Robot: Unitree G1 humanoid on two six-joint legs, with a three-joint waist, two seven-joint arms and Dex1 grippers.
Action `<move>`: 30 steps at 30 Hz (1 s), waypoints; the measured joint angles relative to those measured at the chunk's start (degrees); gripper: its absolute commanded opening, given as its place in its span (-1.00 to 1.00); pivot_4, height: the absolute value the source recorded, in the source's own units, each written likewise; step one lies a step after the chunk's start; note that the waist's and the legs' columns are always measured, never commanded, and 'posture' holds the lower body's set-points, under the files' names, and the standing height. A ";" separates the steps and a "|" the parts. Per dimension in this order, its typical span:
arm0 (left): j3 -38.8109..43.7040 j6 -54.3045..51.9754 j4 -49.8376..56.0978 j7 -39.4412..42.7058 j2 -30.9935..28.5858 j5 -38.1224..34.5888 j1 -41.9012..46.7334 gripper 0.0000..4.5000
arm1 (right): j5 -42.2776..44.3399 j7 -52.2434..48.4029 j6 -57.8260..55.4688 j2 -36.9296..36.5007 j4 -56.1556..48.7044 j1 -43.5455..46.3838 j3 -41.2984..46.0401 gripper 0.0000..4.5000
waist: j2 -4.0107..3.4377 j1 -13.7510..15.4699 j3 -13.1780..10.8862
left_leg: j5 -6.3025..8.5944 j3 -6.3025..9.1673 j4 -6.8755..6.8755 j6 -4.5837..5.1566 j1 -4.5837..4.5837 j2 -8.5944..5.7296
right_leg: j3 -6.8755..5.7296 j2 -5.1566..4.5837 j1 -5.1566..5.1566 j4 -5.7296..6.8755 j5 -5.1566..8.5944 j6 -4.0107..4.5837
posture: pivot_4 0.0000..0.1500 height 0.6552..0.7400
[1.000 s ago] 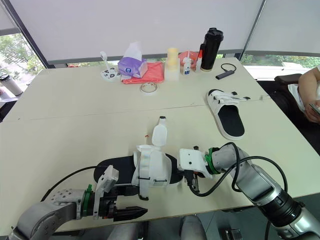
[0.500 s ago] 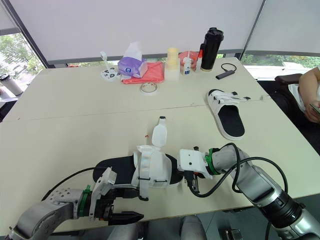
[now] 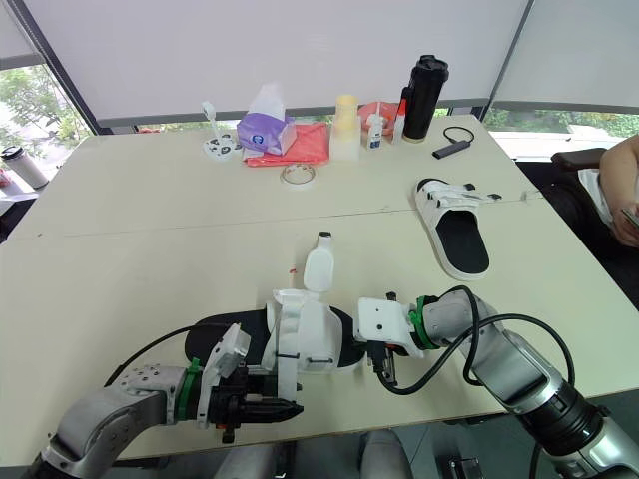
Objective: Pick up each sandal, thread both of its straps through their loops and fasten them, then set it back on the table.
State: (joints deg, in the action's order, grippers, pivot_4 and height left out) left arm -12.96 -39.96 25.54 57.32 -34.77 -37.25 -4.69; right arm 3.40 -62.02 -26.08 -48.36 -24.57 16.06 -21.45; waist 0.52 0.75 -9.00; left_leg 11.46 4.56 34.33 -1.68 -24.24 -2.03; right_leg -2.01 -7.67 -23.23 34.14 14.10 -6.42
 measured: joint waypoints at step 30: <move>14.04 -21.71 -0.83 -14.81 -2.20 -36.17 11.17 -0.99 | 0.03 -0.65 1.11 1.05 2.46 2.27 -1.46 -1.00 | 0.27 -0.25 -0.15 | -0.04 0.11 0.04 0.05 0.30 -0.01 | 0.00 0.12 0.22 0.23 -0.02 0.03 | 1.00 1.00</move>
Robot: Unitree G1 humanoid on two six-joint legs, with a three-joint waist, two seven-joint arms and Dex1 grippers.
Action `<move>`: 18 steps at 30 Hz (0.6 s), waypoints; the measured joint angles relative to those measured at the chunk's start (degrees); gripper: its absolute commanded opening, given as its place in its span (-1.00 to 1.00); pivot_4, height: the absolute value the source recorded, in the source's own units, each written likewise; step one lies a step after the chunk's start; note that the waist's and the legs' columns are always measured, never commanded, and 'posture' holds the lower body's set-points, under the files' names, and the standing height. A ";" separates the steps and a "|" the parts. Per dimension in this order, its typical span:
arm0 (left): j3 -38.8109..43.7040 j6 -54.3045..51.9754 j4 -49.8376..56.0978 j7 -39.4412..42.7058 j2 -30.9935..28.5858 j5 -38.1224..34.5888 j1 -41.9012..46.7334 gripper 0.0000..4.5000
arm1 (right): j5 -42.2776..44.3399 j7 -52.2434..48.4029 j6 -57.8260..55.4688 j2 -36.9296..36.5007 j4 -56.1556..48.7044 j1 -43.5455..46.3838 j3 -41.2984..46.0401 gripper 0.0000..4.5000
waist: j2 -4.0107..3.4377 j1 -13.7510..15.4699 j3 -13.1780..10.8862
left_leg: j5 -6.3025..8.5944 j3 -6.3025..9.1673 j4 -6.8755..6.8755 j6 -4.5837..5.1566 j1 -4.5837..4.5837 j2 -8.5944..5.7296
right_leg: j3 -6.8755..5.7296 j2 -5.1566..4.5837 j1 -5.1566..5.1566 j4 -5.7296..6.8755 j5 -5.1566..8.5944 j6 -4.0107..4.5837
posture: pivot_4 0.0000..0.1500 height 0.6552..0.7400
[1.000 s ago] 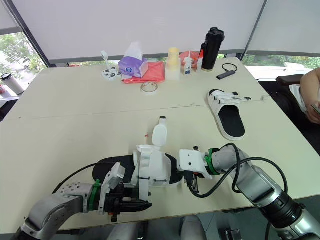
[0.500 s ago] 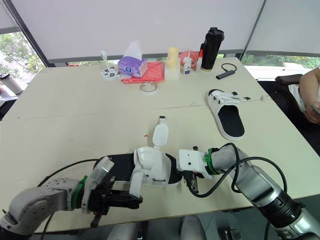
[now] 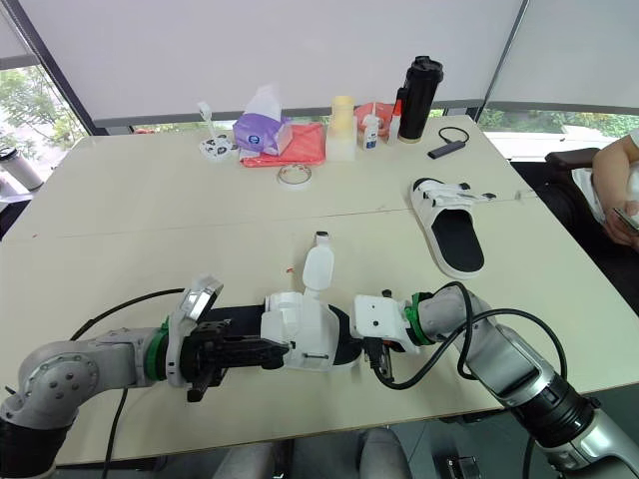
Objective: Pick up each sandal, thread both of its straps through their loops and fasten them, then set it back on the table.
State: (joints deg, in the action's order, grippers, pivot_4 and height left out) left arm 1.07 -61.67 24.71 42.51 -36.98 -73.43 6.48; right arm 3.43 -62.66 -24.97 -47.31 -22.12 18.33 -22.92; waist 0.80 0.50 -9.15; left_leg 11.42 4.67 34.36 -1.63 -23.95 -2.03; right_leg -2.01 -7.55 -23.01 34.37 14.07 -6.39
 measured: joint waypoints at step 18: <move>0.49 -0.31 -8.68 -8.77 7.17 -6.66 7.02 0.97 | -0.02 0.08 0.20 -0.01 0.33 -0.16 -0.01 -1.00 | 0.05 0.11 -0.02 | 0.06 -0.02 0.00 -0.10 0.31 -0.01 | 0.00 -0.03 0.33 -0.06 0.00 0.01 | 1.00 1.00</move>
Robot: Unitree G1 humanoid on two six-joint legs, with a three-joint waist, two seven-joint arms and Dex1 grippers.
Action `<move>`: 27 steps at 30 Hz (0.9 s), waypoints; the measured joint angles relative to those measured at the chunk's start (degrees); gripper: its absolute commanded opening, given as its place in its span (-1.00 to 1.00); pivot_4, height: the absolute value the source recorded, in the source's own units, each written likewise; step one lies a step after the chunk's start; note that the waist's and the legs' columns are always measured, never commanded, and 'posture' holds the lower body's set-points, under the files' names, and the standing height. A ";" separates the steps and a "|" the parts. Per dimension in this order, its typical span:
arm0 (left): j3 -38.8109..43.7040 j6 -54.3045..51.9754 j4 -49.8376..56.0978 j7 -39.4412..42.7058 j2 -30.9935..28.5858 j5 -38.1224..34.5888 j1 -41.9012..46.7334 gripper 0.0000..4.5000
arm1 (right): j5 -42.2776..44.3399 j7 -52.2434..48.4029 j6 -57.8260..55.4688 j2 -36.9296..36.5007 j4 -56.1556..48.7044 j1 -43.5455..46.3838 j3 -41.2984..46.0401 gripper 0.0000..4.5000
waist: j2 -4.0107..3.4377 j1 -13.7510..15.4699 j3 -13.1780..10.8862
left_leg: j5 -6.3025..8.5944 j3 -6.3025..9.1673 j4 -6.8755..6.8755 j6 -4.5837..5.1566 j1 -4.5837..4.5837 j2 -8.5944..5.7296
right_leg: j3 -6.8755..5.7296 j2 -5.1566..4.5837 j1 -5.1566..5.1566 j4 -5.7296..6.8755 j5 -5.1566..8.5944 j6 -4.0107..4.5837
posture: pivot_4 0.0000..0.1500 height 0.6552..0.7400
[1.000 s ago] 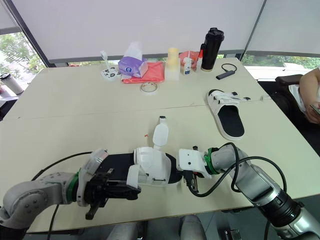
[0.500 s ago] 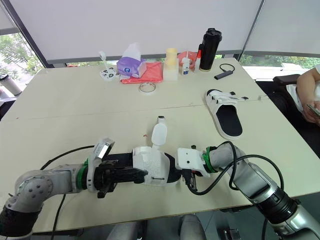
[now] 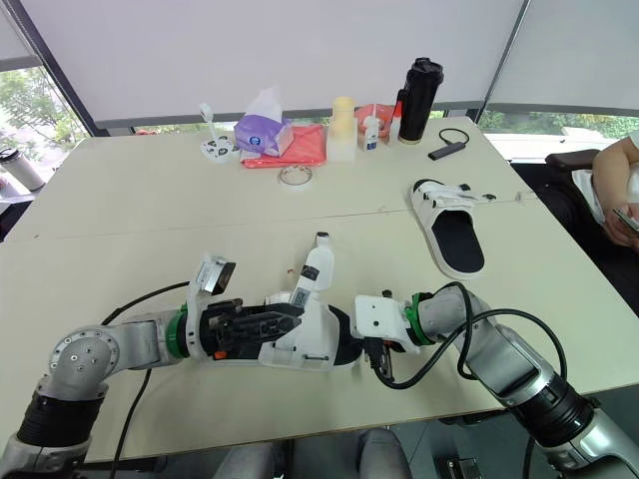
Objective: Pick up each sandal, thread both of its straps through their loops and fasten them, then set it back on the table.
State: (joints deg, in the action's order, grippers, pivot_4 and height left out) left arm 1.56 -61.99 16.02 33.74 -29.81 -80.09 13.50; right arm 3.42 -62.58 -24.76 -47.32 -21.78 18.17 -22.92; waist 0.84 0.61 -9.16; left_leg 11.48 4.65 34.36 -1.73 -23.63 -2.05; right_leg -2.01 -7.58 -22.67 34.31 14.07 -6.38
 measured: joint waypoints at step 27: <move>-4.43 6.38 -13.53 20.33 -10.59 25.11 17.79 0.97 | -0.37 0.10 0.51 0.85 0.81 0.92 -0.55 -1.00 | 0.41 -0.39 -0.21 | 0.02 -0.19 -0.11 -0.04 0.03 0.02 | -0.07 0.02 -0.21 -0.20 -0.02 0.03 | 1.00 1.00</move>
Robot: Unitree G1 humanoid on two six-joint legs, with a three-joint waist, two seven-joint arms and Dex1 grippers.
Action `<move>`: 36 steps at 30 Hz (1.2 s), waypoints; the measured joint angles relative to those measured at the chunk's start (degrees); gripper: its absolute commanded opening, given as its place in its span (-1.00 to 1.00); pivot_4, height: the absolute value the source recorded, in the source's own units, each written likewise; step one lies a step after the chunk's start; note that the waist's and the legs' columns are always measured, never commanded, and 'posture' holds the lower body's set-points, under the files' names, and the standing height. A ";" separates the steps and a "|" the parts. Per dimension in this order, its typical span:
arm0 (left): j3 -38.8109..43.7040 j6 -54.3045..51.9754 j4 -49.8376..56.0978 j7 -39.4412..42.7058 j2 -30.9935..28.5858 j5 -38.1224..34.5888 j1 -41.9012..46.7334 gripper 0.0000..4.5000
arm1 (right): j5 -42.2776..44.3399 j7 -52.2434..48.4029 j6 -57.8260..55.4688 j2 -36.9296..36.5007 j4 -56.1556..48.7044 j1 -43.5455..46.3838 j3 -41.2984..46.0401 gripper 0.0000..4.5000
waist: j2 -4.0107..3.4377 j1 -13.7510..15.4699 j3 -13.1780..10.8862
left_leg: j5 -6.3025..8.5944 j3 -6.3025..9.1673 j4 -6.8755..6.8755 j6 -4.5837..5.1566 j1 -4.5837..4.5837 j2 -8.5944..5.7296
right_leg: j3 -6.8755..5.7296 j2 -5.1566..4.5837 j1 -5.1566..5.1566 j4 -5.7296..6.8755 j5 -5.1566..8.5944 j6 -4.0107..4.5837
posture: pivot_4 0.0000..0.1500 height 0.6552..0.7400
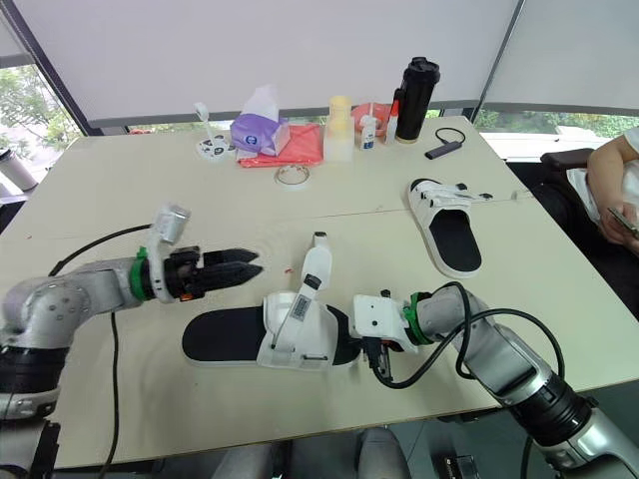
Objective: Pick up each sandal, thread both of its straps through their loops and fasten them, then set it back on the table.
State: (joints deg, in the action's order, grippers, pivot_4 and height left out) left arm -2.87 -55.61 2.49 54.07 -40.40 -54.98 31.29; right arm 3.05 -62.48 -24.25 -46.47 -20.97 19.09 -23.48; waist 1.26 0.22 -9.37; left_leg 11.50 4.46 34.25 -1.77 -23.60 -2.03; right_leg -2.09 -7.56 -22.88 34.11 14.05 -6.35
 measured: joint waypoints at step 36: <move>-18.29 4.56 -23.79 28.44 11.91 27.84 20.17 0.97 | -0.13 1.15 1.20 0.37 -0.62 -0.74 -0.25 -1.00 | 0.23 -0.84 -0.18 | -0.05 0.13 -0.05 0.09 0.00 -0.02 | -0.11 -0.02 0.15 0.16 -0.30 -0.51 | 1.00 1.00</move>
State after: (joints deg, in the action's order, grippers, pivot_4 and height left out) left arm -21.15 -51.04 -21.29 82.50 -28.49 -27.14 51.46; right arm 2.91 -61.33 -23.05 -46.10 -21.59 18.35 -23.73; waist 1.48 -0.62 -9.55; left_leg 11.45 4.59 34.20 -1.68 -23.60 -2.05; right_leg -2.20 -7.57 -22.73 34.27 13.75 -6.86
